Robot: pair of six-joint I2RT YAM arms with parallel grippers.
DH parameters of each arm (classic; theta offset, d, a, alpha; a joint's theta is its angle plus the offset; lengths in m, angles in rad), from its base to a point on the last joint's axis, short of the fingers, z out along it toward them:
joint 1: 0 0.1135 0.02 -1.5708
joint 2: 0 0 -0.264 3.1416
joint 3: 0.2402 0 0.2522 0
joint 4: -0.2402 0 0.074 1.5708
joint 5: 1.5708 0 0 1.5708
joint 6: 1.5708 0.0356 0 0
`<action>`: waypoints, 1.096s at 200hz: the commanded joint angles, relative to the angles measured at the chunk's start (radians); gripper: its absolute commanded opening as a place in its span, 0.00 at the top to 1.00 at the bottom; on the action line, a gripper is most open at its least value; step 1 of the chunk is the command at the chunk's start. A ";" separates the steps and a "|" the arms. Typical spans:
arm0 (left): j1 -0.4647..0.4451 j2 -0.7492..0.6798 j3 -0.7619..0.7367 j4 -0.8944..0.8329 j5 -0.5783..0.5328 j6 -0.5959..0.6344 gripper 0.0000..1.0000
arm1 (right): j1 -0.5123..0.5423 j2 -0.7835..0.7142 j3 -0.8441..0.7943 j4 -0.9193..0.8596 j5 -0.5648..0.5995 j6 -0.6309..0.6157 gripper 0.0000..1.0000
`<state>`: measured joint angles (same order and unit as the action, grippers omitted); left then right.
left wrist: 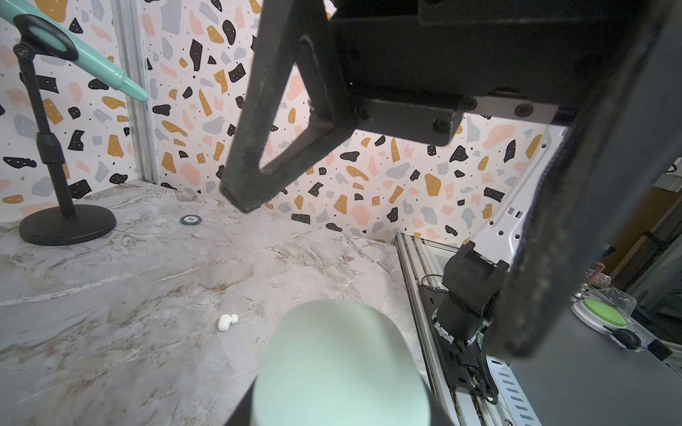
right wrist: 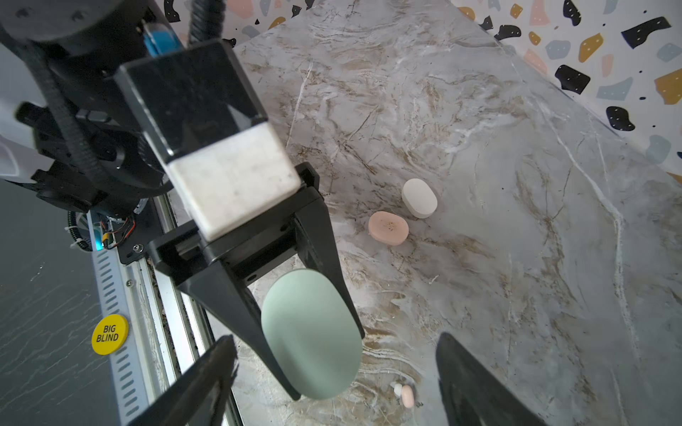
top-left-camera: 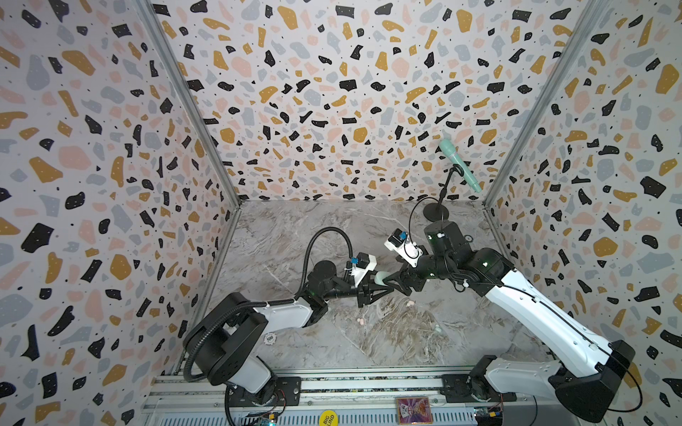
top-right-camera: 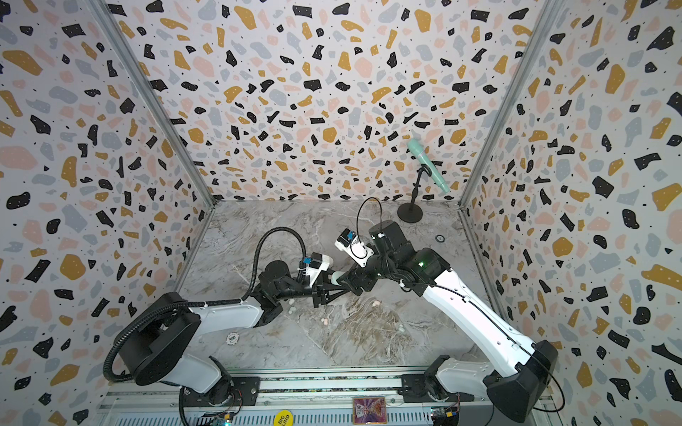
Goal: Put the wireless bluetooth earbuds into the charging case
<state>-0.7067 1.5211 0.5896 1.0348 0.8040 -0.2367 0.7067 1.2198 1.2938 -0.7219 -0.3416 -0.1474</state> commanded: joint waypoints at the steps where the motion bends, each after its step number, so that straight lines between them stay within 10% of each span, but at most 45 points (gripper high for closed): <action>1: 0.007 -0.011 0.033 0.034 0.016 0.023 0.64 | 0.006 0.004 -0.013 -0.024 -0.003 -0.021 0.15; 219: 0.007 -0.025 0.034 0.009 0.039 0.045 0.63 | 0.004 0.056 0.032 0.047 0.241 0.046 0.20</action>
<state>-0.6910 1.5208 0.5900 0.9863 0.7830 -0.2203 0.7238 1.2652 1.2736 -0.7242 -0.1852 -0.1287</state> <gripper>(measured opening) 0.429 0.802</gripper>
